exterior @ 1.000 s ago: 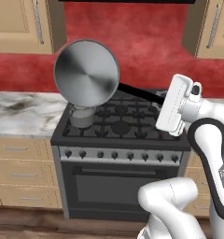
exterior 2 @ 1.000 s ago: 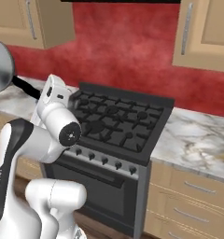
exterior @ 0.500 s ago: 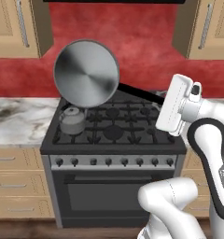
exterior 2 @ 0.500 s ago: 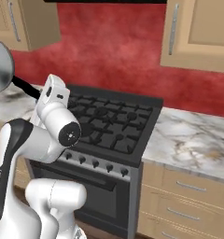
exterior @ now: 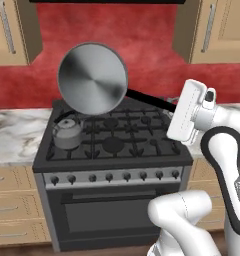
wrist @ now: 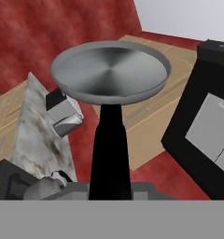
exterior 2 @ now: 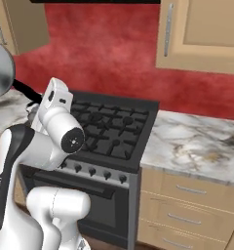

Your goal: Pick the pan from the cabinet and place it on the stove. Then turn on the stove burner for the pan.

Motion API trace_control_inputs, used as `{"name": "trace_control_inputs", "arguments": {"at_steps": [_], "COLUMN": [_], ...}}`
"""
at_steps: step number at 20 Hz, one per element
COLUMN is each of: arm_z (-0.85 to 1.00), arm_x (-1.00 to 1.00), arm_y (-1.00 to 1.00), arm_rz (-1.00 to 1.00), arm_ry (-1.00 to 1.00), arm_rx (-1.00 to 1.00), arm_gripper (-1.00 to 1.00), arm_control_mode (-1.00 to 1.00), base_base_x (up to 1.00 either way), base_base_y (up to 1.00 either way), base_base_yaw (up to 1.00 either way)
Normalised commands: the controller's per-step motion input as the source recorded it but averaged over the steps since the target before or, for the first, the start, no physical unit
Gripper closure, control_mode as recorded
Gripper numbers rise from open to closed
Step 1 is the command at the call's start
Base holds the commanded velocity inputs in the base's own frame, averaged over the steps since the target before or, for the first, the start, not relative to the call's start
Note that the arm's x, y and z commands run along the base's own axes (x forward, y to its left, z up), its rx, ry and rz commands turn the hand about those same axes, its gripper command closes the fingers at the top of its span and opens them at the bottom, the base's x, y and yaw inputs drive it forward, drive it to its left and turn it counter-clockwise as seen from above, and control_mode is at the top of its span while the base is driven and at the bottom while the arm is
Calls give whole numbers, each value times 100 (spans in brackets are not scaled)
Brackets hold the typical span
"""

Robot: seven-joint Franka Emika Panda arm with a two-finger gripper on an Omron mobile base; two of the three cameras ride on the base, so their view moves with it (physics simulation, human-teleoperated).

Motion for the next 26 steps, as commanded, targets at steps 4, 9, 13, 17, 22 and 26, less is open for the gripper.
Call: {"name": "trace_control_inputs", "arguments": {"at_steps": [4,9,13,17,22,26], "arm_z": [0,0,0,0,0,0], "arm_x": [0,0,0,0,0,0], "arm_y": [0,0,0,0,0,0], "arm_rz": [0,0,0,0,0,0], "arm_ry": [0,0,0,0,0,0], "arm_rx": [0,0,0,0,0,0], "arm_gripper": [100,100,100,100,100,100], "arm_control_mode": [100,100,100,100,100,100], "base_base_x": [35,44,38,23,25,25], "base_base_y": [0,5,11,31,43,47], "base_base_yaw": [-23,-27,-26,-22,-20,-19]}}
